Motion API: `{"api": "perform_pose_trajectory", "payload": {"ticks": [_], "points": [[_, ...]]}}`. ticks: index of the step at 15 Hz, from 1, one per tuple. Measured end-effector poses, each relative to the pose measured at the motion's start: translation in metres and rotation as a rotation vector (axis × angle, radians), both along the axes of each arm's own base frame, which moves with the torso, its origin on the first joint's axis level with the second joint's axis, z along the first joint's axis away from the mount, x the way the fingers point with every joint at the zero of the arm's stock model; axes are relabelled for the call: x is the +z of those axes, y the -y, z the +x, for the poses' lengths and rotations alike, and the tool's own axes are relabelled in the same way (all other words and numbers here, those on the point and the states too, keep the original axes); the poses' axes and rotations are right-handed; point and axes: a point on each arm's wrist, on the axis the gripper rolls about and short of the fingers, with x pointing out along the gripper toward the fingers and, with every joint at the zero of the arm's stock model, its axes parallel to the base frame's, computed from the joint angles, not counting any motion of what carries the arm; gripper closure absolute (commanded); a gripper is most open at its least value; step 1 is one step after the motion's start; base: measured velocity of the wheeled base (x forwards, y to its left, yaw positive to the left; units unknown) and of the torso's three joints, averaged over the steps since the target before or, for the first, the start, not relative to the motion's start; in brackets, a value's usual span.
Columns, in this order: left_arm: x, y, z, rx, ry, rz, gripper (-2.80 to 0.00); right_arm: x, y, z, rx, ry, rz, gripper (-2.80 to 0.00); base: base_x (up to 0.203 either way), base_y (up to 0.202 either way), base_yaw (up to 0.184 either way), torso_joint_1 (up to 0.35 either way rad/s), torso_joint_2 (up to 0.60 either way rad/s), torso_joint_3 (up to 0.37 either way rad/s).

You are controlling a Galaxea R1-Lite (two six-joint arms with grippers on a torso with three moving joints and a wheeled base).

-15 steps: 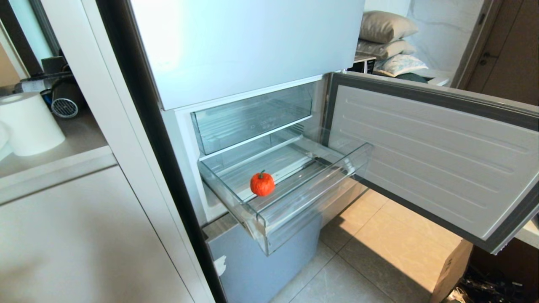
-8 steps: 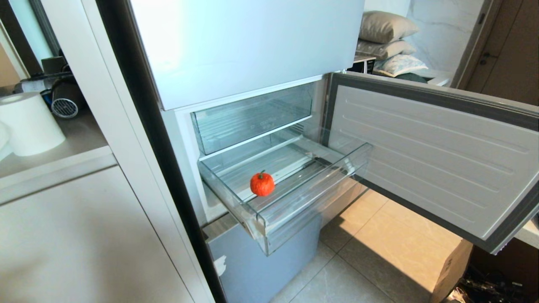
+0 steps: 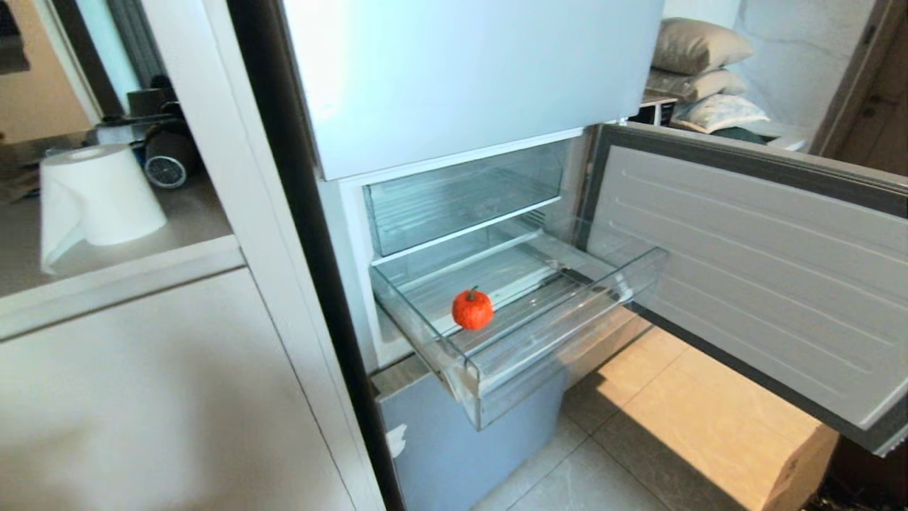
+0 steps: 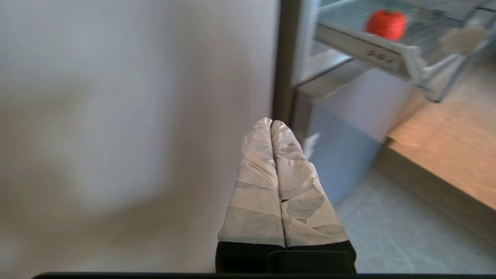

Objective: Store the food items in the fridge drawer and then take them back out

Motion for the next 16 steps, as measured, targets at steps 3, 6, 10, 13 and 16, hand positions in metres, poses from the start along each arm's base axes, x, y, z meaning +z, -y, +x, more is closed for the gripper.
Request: {"api": "perform_pose_trajectory", "payload": {"ticks": [3,6,10,13,16], "points": [[0.0,0.0,0.0,0.001,0.0,-0.001,0.0,0.0,0.0,0.0,-0.003,0.001,0.008,0.0,0.0,-0.011,0.176,0.003,0.0,-0.001],[0.0,0.0,0.0,0.0,0.0,0.0,0.0,0.0,0.0,0.0,-0.004,0.001,0.019,0.0,0.0,-0.012,0.177,0.002,0.0,0.003],[0.0,0.0,0.0,0.0,0.0,0.0,0.0,0.0,0.0,0.0,-0.008,0.001,0.038,0.0,-0.001,-0.008,0.148,0.004,0.0,0.002],[0.0,0.0,0.0,0.0,0.0,0.0,0.0,0.002,0.0,0.003,-0.003,-0.025,0.022,0.0,0.0,0.001,0.02,0.0,0.0,0.0],[0.0,0.0,0.0,0.0,0.0,0.0,0.0,0.032,0.0,0.016,-0.006,-0.04,0.007,0.0,0.0,0.0,0.0,0.0,0.0,0.0]]}}
